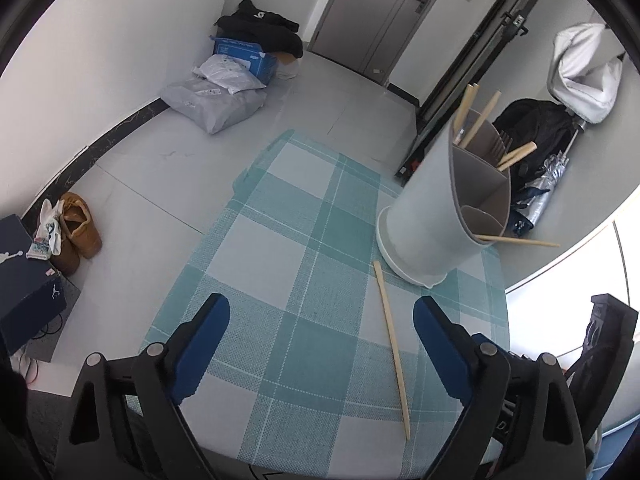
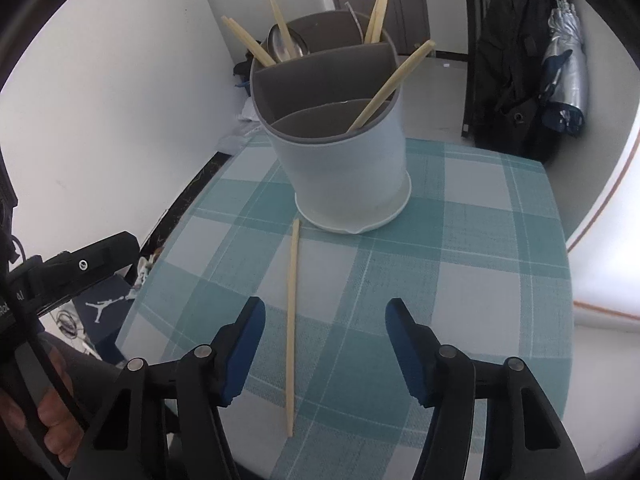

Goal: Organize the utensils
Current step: 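Lower the right gripper onto the last loose chopstick and pinch it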

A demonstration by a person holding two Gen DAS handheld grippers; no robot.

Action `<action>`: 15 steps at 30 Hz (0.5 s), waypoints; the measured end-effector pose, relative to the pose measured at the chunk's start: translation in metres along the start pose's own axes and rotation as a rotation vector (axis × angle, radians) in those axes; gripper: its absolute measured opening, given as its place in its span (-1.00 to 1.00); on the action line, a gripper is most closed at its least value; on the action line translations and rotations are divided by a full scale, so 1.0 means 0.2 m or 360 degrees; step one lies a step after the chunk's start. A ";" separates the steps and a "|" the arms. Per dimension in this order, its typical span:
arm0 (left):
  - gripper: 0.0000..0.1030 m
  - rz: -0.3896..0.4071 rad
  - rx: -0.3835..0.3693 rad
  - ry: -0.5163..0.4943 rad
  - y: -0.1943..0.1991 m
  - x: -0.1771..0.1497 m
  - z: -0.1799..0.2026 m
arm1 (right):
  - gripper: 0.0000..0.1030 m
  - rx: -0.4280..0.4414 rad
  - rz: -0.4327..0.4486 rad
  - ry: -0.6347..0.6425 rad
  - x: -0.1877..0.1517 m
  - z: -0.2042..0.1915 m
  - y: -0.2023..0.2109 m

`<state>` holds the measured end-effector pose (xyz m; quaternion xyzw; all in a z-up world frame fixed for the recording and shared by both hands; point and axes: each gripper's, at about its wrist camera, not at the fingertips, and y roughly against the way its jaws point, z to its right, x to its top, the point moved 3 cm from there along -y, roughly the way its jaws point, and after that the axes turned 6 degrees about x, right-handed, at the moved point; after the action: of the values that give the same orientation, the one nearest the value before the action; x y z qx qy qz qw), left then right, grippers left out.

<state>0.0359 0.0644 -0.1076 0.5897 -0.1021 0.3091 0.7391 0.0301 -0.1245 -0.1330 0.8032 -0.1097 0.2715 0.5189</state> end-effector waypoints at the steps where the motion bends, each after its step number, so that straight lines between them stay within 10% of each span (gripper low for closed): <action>1: 0.77 -0.0006 0.0012 0.0028 -0.01 0.01 -0.02 | 0.20 -0.0004 -0.0013 0.0013 0.01 -0.01 -0.04; 15: 0.78 -0.0151 0.0082 0.0177 -0.13 0.09 -0.19 | -0.24 -0.0043 -0.0131 0.0041 0.19 -0.10 -0.44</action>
<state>0.0563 0.1038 -0.1301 0.5945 -0.0248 0.3086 0.7421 0.0956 -0.0634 -0.1738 0.7963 -0.0734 0.2587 0.5419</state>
